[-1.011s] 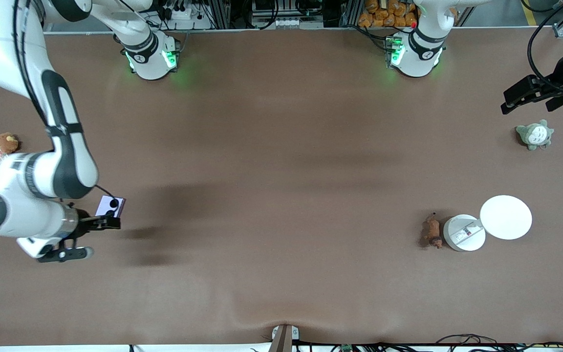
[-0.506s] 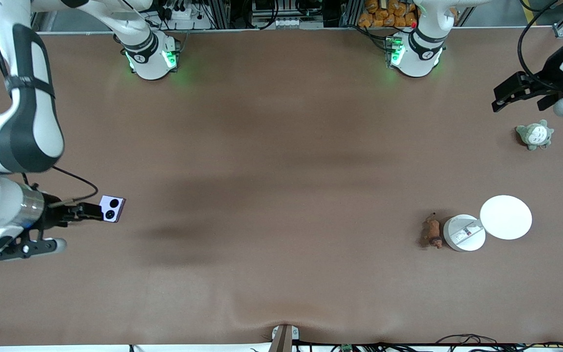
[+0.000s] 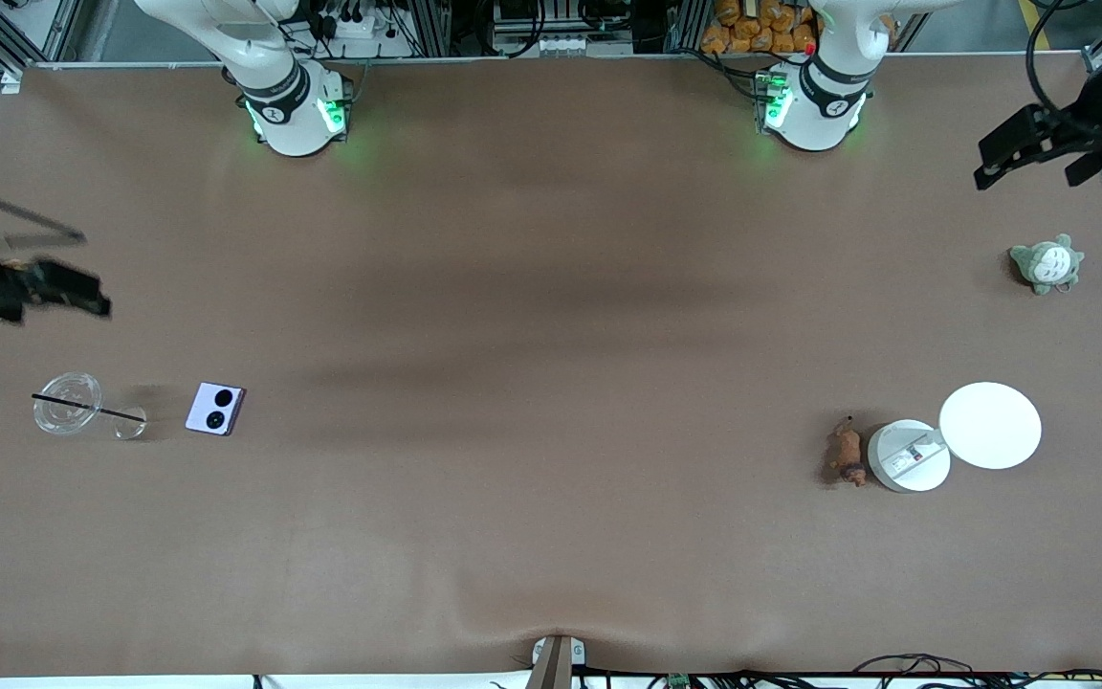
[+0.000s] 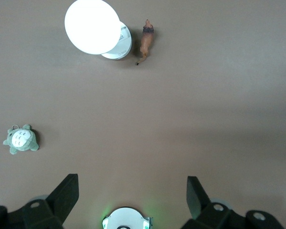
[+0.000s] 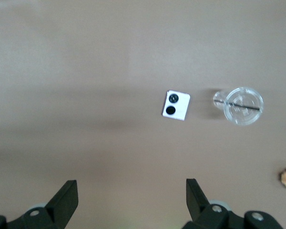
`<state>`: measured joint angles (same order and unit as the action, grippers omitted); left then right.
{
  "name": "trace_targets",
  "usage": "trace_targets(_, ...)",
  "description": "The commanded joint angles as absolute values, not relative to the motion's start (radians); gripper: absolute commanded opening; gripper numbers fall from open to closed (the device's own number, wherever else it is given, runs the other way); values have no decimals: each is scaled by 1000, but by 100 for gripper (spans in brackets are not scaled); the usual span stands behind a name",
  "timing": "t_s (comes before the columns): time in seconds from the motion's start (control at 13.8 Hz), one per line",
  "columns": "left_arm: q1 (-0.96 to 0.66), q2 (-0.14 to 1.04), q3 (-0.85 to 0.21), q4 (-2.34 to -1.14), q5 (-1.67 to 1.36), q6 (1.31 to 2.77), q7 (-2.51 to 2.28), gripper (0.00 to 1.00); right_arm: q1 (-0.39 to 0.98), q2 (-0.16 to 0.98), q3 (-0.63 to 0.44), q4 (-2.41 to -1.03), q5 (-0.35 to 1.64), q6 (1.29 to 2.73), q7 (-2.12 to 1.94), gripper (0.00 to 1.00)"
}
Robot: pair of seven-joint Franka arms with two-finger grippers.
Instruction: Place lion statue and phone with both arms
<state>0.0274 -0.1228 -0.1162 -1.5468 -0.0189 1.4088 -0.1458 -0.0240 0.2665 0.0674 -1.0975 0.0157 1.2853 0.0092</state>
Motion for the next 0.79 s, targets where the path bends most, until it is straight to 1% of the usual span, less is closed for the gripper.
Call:
trace_targets(0.0, 28, -149, -138, -1563, 40, 1399, -211, 100, -35, 103, 37, -1305, 17, 1318, 23, 100)
trace_targets(0.14, 31, -140, -155, -1560, 69, 1401, -225, 100, -35, 31, 11, -1403, 18, 1322, 18, 100)
trace_targets(0.29, 34, -127, -155, -1559, 74, 1408, -225, 100, -31, -21, -2, -1437, 17, 1315, 18, 100)
trace_targets(0.51, 34, -115, -153, -1555, 74, 1419, -225, 100, -32, -23, -8, -1446, 17, 1324, 20, 100)
trace_targets(0.72, 34, -109, -153, -1554, 72, 1420, -225, 100, -26, -60, -3, -1514, 17, 1380, 18, 100)
